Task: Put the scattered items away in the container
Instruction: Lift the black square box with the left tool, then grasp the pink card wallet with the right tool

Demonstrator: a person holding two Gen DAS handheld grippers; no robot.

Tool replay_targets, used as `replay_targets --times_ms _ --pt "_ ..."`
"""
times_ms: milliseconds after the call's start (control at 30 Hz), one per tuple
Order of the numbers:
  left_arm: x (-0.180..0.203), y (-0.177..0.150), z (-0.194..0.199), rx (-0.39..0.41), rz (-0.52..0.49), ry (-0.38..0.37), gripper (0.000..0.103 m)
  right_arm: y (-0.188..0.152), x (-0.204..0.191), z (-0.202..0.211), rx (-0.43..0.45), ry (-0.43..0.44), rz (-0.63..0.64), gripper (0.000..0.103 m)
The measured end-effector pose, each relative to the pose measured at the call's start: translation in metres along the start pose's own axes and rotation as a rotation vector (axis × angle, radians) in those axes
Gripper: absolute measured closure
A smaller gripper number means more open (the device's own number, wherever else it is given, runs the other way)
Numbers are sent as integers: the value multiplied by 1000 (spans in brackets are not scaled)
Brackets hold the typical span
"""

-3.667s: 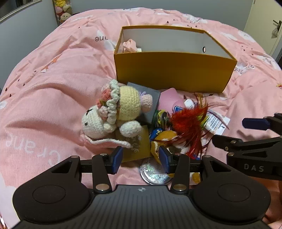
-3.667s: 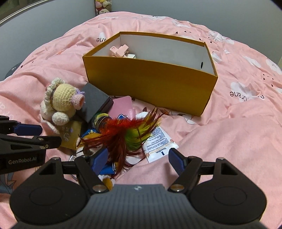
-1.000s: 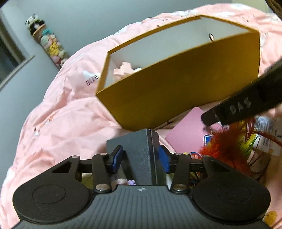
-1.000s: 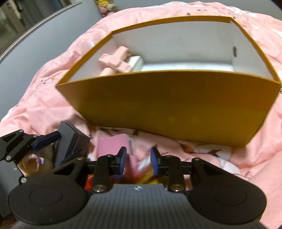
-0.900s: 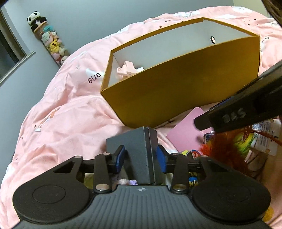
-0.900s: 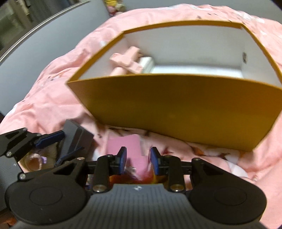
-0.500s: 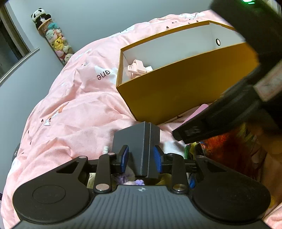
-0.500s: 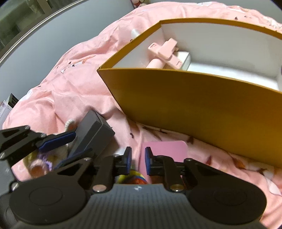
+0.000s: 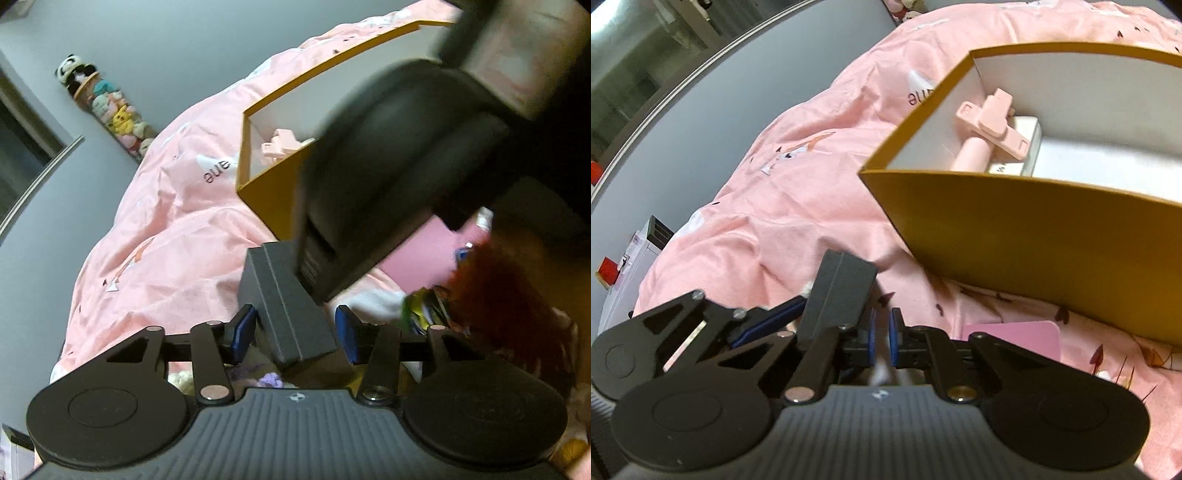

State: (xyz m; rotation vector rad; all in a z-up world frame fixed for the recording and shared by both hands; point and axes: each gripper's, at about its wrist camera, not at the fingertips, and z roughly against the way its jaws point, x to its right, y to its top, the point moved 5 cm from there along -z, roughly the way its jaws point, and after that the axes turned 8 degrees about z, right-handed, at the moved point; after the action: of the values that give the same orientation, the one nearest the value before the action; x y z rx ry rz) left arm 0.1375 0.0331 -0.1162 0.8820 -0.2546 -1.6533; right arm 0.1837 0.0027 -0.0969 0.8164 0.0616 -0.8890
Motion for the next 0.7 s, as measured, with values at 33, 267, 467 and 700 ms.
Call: replay_targets --times_ms 33,267,467,700 --pt "-1 1 -1 -1 12 -6 50 0 -1 1 0 -6 9 92" --pt "-13 4 10 32 115 -54 57 -4 19 27 45 -95 22 91" --pt "-23 10 29 86 283 -305 60 -15 68 42 4 -189 -81 71" --pt "-31 4 18 16 450 -472 61 -29 80 26 -83 -189 -72 61"
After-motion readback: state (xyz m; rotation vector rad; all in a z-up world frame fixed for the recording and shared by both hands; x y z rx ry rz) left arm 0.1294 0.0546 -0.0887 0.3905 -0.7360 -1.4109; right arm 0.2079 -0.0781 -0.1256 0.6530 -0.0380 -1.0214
